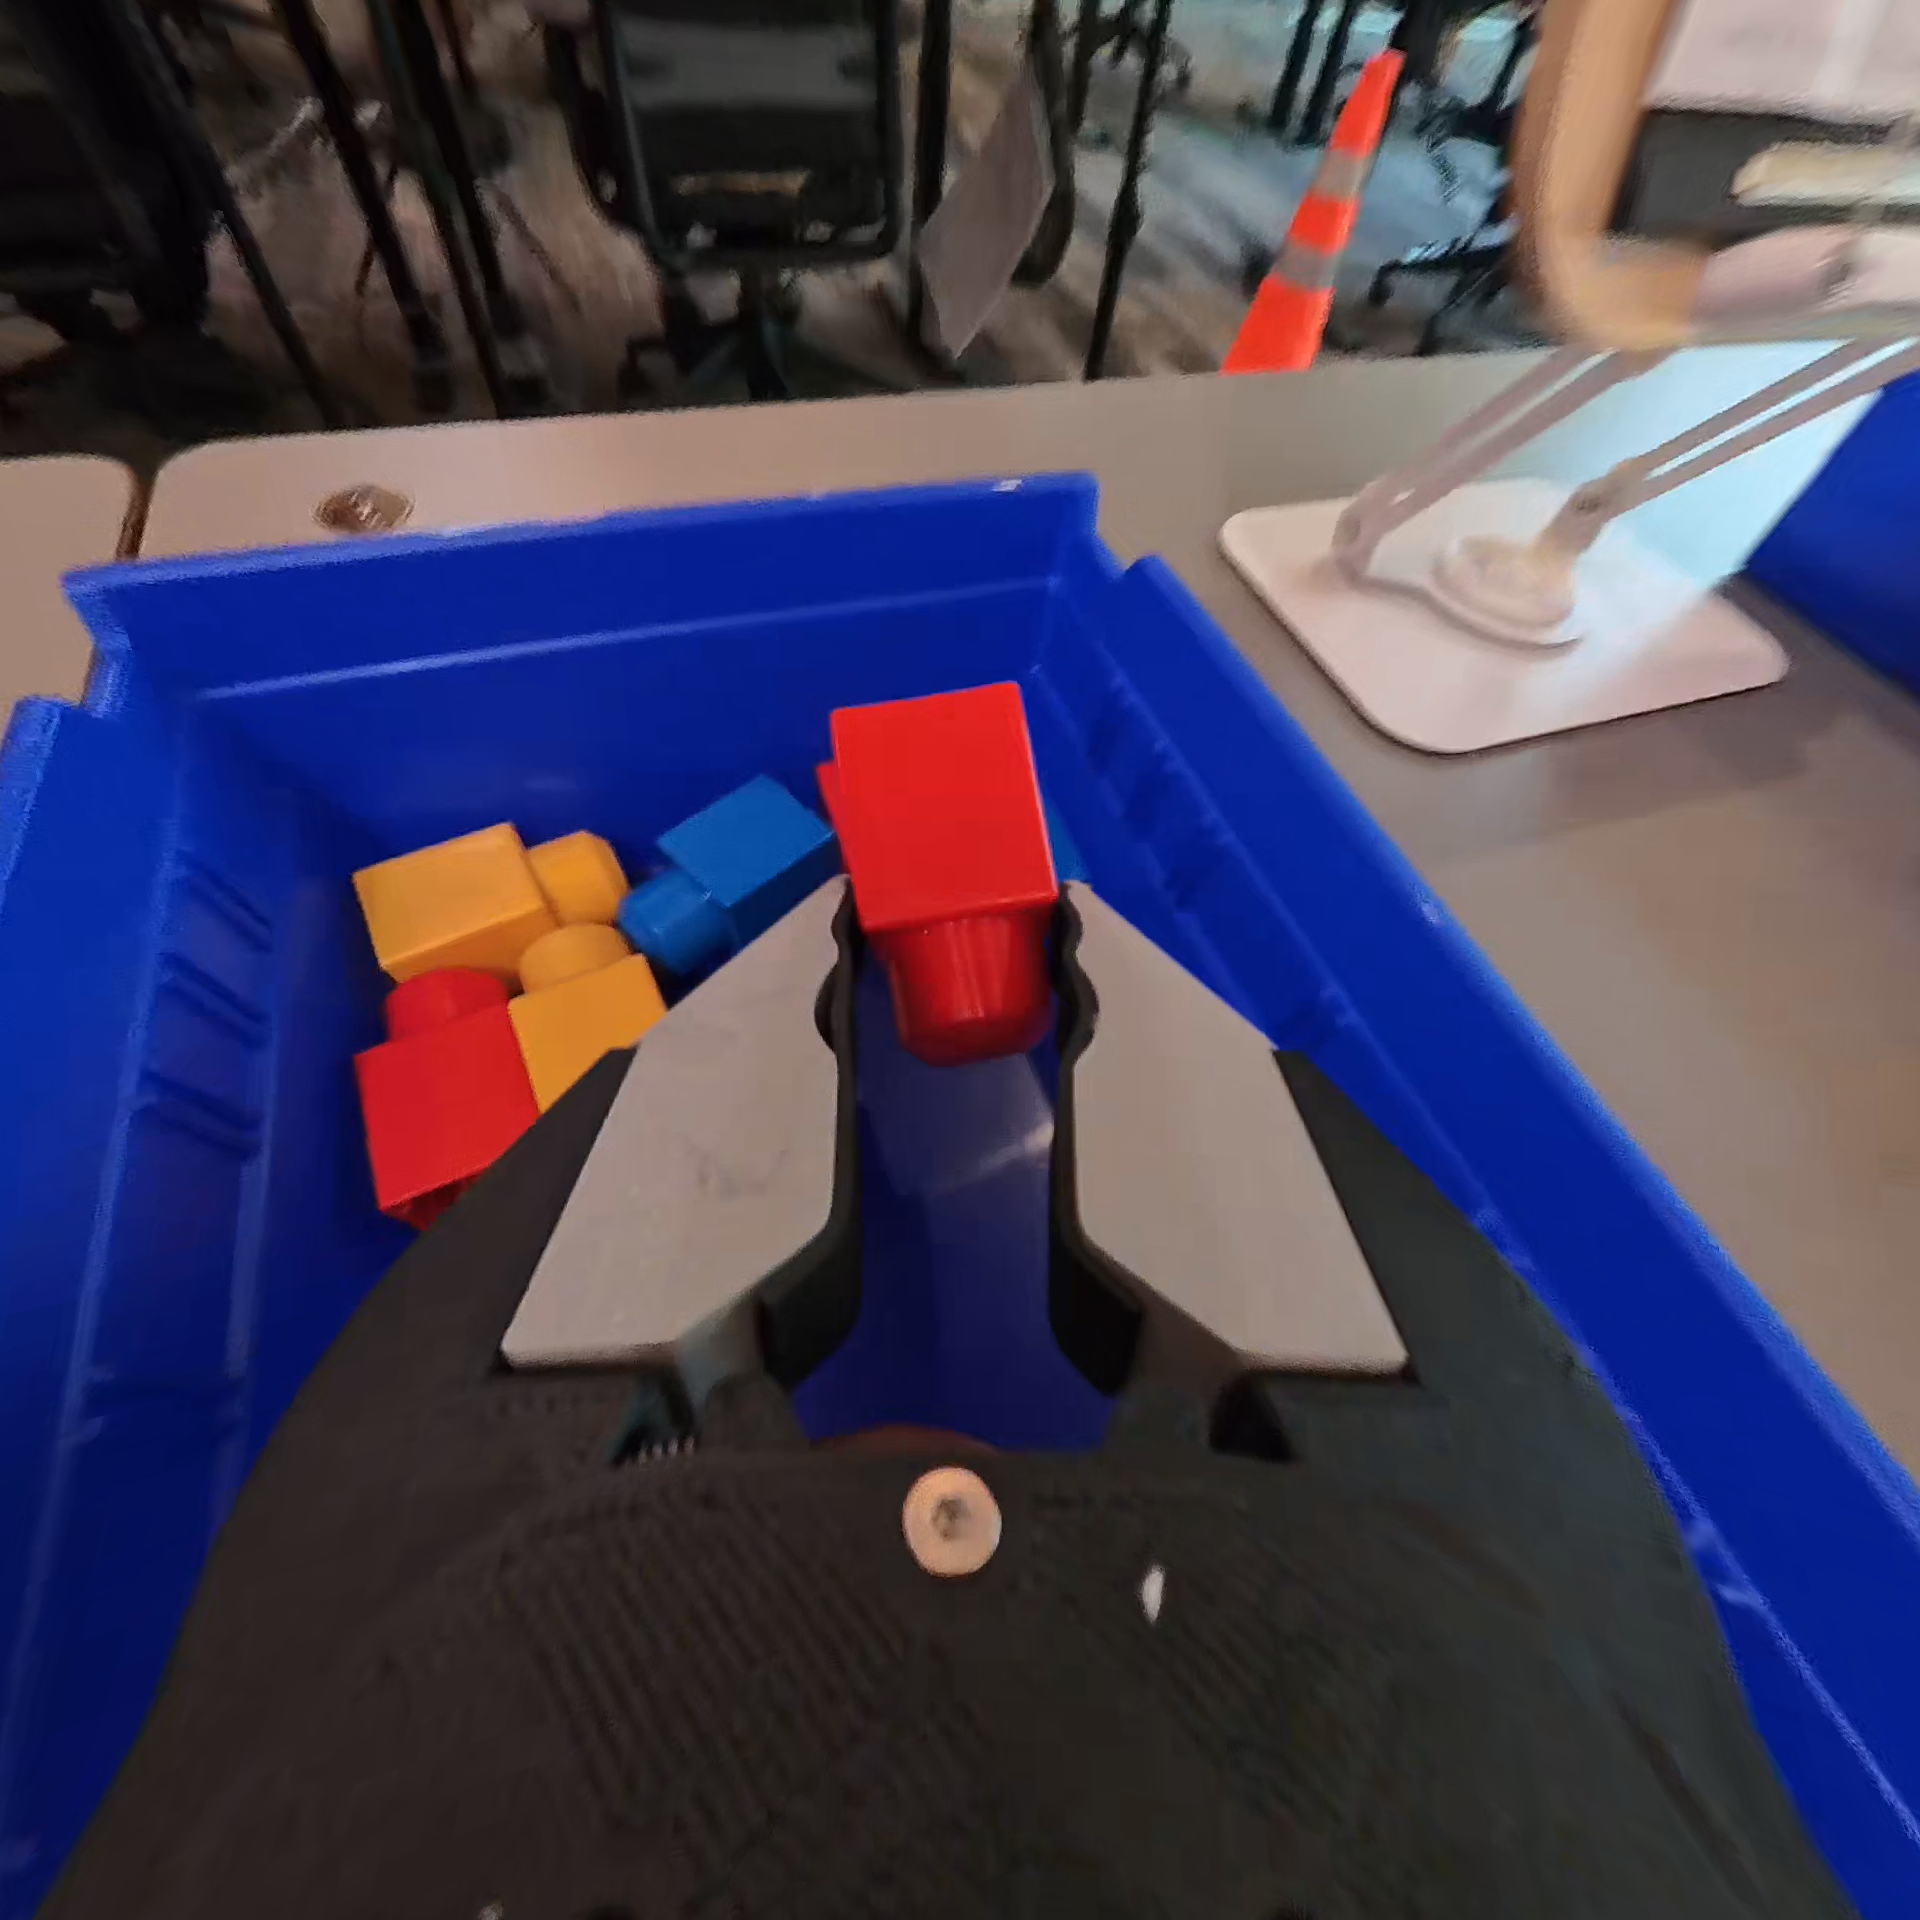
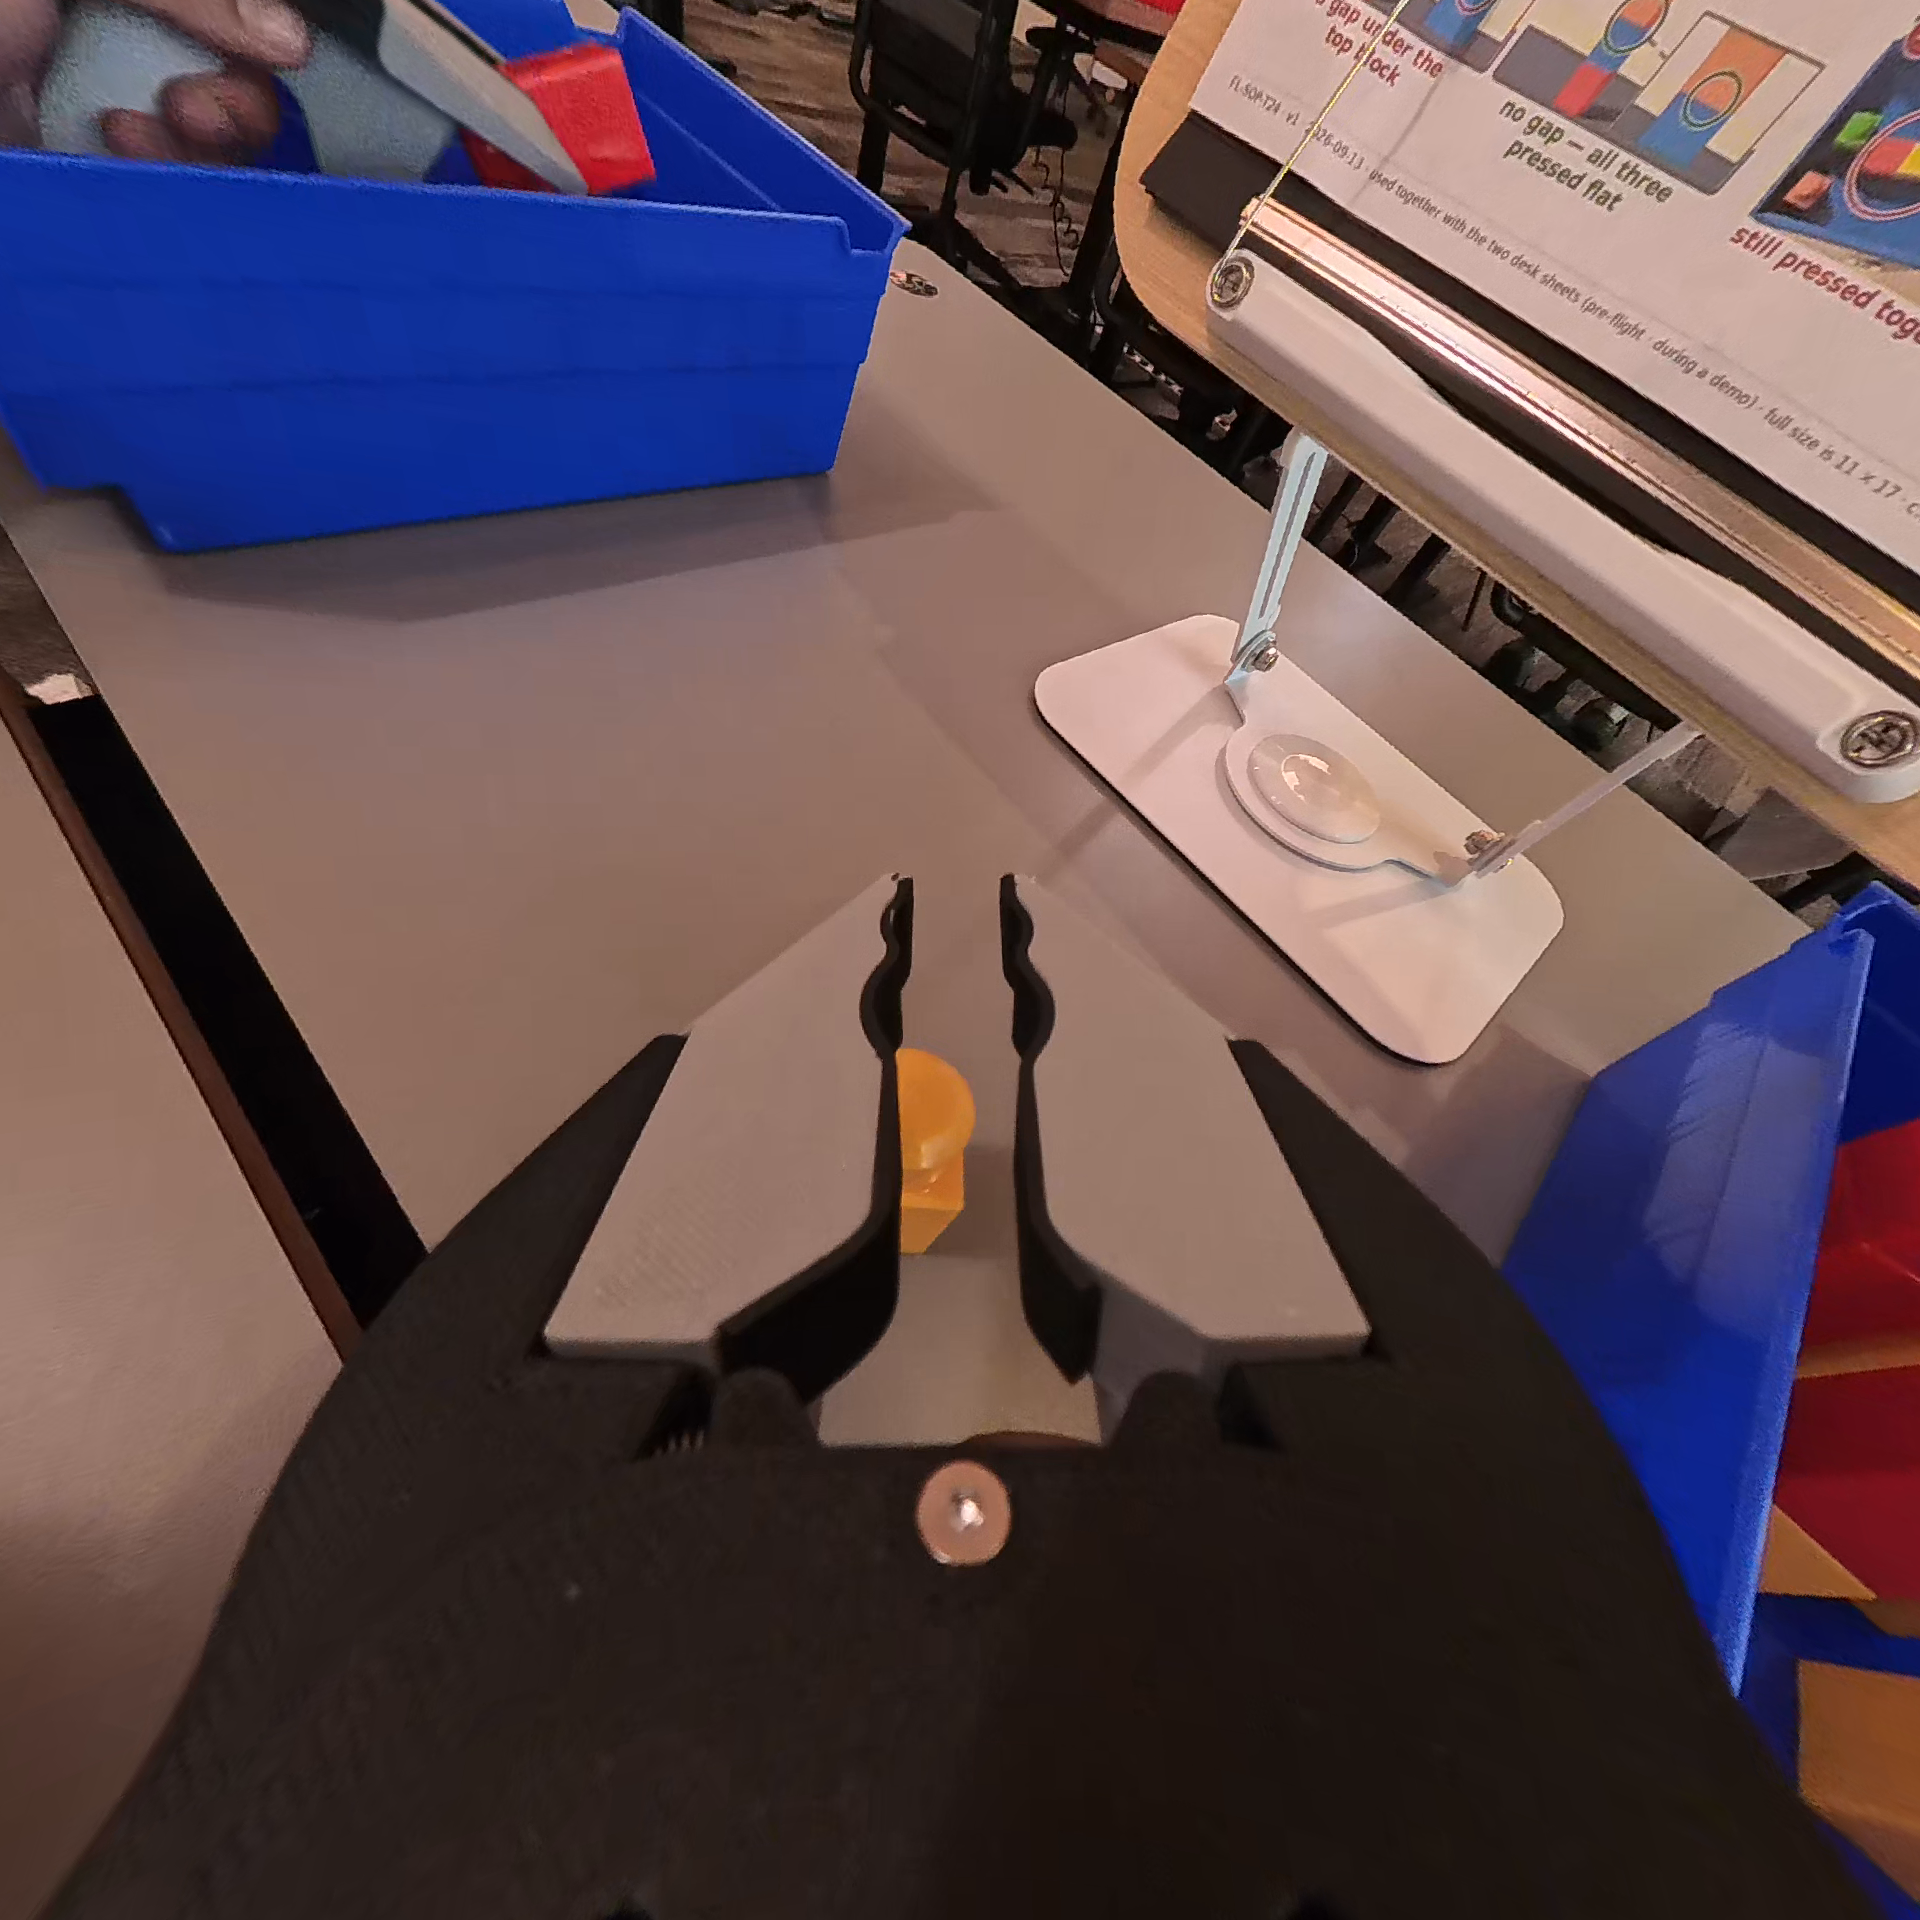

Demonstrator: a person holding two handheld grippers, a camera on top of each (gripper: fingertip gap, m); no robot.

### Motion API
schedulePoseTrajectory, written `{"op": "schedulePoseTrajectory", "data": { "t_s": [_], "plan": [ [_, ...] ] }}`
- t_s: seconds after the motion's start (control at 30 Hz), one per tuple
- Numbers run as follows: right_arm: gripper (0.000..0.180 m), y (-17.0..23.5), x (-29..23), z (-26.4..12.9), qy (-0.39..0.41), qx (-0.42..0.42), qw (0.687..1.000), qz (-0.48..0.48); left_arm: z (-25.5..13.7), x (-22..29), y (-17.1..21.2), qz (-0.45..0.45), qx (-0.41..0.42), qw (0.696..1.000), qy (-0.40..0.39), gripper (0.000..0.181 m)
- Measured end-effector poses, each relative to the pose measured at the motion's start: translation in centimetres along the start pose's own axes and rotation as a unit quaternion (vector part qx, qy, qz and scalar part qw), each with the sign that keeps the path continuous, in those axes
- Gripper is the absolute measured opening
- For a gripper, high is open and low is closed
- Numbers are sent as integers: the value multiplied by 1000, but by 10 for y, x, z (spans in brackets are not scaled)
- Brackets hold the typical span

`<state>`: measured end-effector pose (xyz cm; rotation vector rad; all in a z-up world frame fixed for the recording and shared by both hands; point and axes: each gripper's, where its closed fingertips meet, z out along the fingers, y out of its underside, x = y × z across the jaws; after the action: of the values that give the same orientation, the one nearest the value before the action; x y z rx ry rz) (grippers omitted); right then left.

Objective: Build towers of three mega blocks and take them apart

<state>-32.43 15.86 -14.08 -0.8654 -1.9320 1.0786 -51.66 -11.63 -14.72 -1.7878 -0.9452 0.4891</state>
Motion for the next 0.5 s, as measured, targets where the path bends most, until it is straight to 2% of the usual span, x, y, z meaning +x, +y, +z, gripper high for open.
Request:
{"op": "schedulePoseTrajectory", "data": {
  "t_s": [0.3, 0.4, 0.5],
  "plan": [
    [15, -13, 4, -9, 5, 28, 1000, 9, -32, 63, -38, 117, 77, 987, 74, 34],
    [17, -20, -2, -12, -17, 46, 999, 14, -53, 112, -45, 179, 98, 966, 159, 34],
    [18, -32, -19, -18, -70, 74, 995, 23, -71, 160, -36, 237, 92, 937, 238, 34]
  ]
}}
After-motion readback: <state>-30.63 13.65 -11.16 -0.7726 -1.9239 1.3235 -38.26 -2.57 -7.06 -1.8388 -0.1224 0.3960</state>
